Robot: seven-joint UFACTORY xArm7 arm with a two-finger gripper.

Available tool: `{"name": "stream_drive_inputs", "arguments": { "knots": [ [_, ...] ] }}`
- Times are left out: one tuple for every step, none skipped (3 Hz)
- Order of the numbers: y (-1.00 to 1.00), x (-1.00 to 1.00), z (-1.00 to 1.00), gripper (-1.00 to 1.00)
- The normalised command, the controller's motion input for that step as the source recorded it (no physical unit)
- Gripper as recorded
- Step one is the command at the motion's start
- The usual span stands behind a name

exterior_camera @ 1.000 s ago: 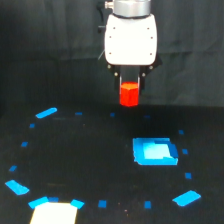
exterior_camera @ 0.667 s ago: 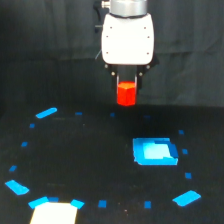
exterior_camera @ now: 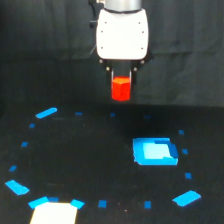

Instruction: Pick up the red object from the table

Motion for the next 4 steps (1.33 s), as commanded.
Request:
{"name": "stream_drive_inputs", "arguments": {
  "knots": [
    [-0.39,-0.41,0.13,-1.0],
    [0.13,0.16,-0.67,-1.0],
    [-0.2,-0.16,-0.96,-1.0],
    [-0.07,-0.82,-0.62,-0.87]
  ]
}}
